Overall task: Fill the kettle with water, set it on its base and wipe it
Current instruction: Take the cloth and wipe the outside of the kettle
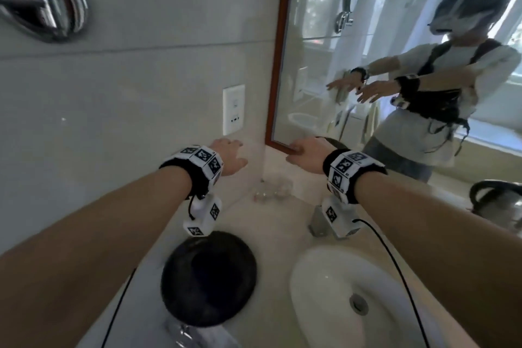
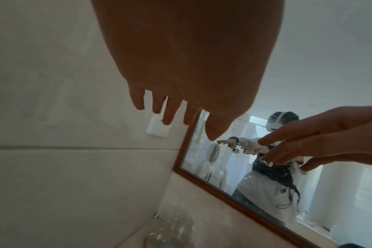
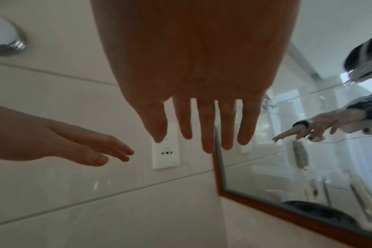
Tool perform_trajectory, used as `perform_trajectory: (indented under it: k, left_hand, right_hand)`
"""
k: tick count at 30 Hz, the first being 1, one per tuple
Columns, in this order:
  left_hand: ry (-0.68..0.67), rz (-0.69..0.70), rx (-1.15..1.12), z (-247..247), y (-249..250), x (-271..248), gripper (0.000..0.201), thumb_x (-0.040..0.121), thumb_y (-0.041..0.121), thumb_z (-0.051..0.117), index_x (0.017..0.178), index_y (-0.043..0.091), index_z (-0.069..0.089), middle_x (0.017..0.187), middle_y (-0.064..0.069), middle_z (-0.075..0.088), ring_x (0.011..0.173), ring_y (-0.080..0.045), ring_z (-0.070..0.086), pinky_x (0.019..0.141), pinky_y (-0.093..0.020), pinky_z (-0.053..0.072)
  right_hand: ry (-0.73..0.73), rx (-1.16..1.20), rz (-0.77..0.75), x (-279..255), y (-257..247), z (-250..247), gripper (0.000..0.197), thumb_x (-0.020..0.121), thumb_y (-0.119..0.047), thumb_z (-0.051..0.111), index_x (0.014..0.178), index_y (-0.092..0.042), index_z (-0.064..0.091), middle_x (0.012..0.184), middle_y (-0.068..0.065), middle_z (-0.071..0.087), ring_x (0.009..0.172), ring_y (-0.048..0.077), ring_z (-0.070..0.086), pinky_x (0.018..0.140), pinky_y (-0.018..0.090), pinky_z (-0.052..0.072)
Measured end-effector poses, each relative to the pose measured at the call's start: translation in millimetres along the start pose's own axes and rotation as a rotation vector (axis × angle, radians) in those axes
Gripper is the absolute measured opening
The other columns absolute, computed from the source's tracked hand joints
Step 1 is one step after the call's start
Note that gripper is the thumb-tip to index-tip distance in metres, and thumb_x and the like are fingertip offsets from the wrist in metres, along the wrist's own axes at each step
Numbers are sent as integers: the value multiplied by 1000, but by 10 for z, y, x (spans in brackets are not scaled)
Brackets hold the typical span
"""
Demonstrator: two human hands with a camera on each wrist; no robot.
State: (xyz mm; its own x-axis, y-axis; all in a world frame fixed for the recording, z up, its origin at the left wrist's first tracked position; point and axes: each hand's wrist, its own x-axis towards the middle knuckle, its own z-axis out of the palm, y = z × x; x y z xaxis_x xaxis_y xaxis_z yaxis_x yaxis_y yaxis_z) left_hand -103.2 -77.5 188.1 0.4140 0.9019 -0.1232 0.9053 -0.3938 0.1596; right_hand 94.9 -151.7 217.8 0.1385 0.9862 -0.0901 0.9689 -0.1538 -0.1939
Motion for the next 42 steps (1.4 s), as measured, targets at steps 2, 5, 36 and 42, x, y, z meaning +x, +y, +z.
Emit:
perform_trajectory:
  k: [2,5,36,42]
  left_hand:
    - [-27,-30,11,120,-290,-46,63,97,42,39,150,14,18,157,-12,19,145,-27,18,115,-40,19]
    - [-87,-62,-6,360,-643,-82,63,98,40,40,149,11,20,156,-12,20,144,-28,21,115,-38,21]
    - [-421,33,-189,2709,-1701,-263,57,93,26,51,145,18,31,149,-9,31,134,-27,34,108,-36,34]
    - [-377,122,-205,2286,-1433,44,59,90,19,53,145,15,32,147,-10,35,131,-28,40,107,-37,37]
  right_hand:
    - [-35,0,-20,123,-261,203,55,92,-48,49,140,-22,46,144,5,49,132,27,45,108,34,36]
    - [-94,35,-39,327,-549,580,55,90,-48,53,139,-24,47,143,6,49,131,26,46,108,35,36]
    - [-468,115,-69,285,-1095,3491,52,84,-4,63,129,-22,46,129,12,38,101,39,58,86,42,53]
    - [-308,169,-64,411,-941,2912,33,82,-6,63,112,-20,55,117,10,45,97,36,57,83,41,52]
